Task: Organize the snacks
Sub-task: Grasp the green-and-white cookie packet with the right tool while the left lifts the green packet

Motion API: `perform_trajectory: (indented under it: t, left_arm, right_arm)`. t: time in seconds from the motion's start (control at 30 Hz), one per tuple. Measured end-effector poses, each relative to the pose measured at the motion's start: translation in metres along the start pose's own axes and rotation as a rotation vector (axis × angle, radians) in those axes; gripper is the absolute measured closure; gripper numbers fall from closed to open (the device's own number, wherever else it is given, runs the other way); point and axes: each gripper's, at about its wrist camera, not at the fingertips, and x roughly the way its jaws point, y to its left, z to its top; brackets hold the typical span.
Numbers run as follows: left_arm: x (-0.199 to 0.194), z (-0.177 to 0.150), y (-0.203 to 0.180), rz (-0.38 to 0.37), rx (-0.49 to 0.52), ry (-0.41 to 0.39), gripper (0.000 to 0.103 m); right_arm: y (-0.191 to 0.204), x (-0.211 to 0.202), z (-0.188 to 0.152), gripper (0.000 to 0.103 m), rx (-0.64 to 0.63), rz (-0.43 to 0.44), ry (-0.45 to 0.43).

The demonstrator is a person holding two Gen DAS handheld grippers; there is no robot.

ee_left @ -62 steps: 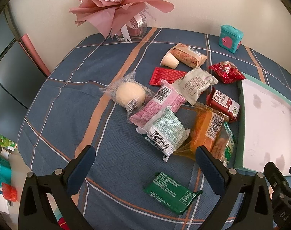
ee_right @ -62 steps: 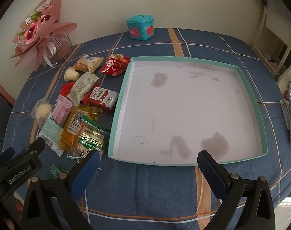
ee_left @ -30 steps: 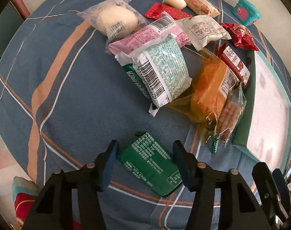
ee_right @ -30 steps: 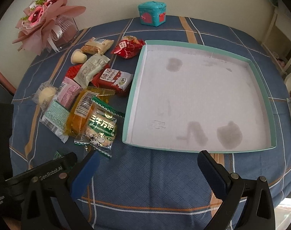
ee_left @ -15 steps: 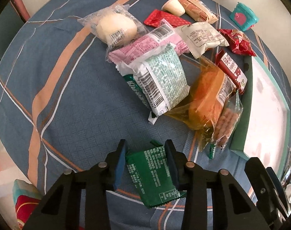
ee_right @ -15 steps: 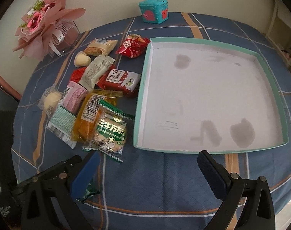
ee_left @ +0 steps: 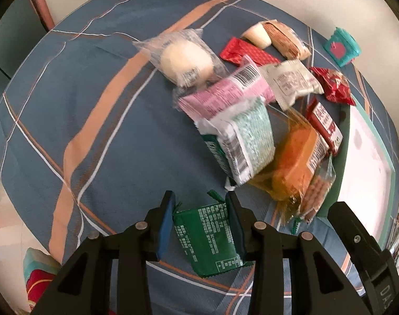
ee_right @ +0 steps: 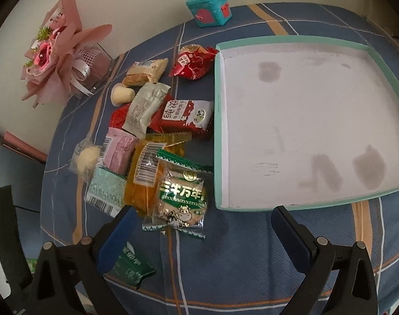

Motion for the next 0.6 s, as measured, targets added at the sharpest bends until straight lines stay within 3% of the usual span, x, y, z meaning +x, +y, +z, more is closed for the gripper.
perform_trajectory:
  t: [0.23, 0.6]
  left_arm:
    - [-0.006, 0.010, 0.023, -0.011, -0.022, -0.013, 0.062]
    - [-0.011, 0.013, 0.034, -0.001, -0.035, -0.016, 0.062]
  right_arm:
    - [0.006, -0.010, -0.005, 0.000, 0.020, 0.053, -0.022]
    - [0.005, 0.009, -0.007, 0.007, 0.079, 0.089, 0.043]
